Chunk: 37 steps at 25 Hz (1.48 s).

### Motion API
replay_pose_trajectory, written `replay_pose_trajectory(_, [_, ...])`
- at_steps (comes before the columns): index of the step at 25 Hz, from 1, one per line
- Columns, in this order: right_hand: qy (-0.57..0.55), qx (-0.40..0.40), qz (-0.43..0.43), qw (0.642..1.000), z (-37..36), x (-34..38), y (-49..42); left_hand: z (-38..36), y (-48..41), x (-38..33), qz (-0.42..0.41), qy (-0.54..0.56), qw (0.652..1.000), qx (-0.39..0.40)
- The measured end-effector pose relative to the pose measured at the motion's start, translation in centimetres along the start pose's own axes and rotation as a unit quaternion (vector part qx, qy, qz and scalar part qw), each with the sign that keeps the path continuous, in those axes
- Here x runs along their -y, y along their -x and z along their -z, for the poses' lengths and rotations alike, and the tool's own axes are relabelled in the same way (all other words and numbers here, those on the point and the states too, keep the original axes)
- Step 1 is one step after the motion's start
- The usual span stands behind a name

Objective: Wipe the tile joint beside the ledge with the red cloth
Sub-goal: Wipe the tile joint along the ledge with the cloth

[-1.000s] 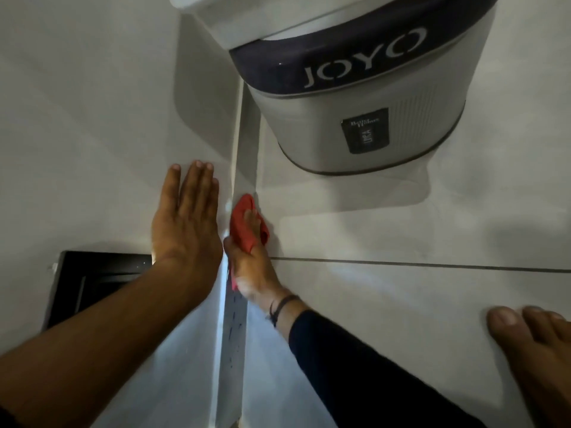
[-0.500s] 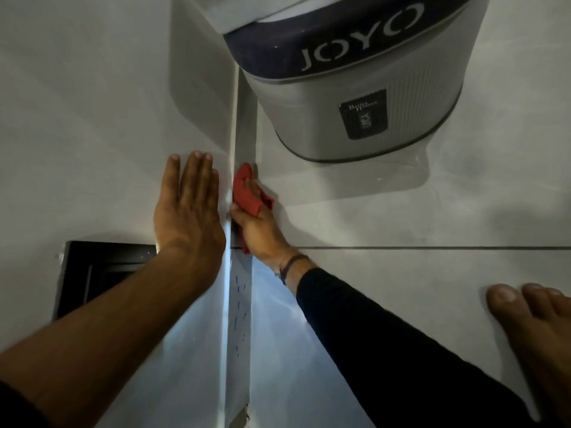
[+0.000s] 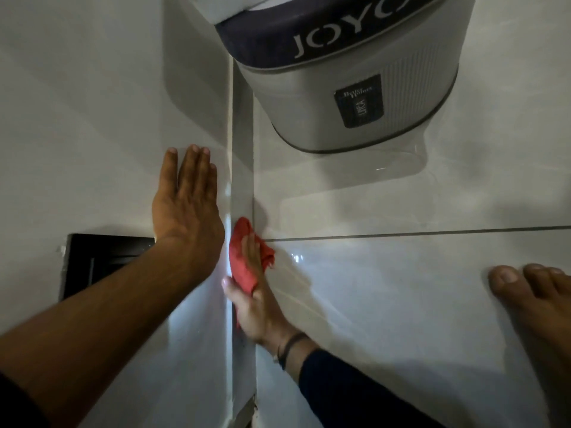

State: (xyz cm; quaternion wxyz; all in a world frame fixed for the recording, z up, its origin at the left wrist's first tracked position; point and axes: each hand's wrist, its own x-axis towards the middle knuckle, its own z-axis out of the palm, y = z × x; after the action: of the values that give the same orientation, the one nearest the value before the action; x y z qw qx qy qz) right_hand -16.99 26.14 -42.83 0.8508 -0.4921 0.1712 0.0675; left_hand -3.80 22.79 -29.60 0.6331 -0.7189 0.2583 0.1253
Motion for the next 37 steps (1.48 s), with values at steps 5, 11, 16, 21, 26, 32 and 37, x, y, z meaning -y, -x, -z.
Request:
replay_pose_trajectory(5, [0.015,-0.021,0.009,1.000,1.0,-0.3,-3.4,-0.3,-0.2,-0.2,0.008,-0.003,1.000,-0.007])
replay_pose_trajectory(11, [0.027,0.001,-0.006,1.000,-0.6,-2.9,4.4,0.0,0.2,0.0,0.007,0.012,1.000,-0.005])
replay_pose_trajectory(16, [-0.010,-0.012,-0.035,0.999,2.6,2.2,-5.7,0.0,0.0,-0.2,0.018,0.017,1.000,-0.006])
replay_pose_trajectory(21, [0.034,0.011,-0.035,0.999,0.0,-2.3,3.9,0.1,0.2,-0.1,0.008,0.017,1.000,-0.008])
replay_pose_trajectory(26, [0.034,0.001,-0.060,0.998,-0.3,-2.6,2.7,-0.1,0.2,-0.3,0.013,-0.002,1.000,-0.014])
replay_pose_trajectory(32, [0.028,0.009,-0.038,0.999,-1.5,-4.9,7.7,-0.1,0.3,-0.1,0.020,-0.009,1.000,-0.022])
replay_pose_trajectory(37, [0.037,-0.003,-0.053,0.998,-1.1,-4.5,4.9,-0.2,0.4,-0.3,0.017,-0.012,0.999,-0.033])
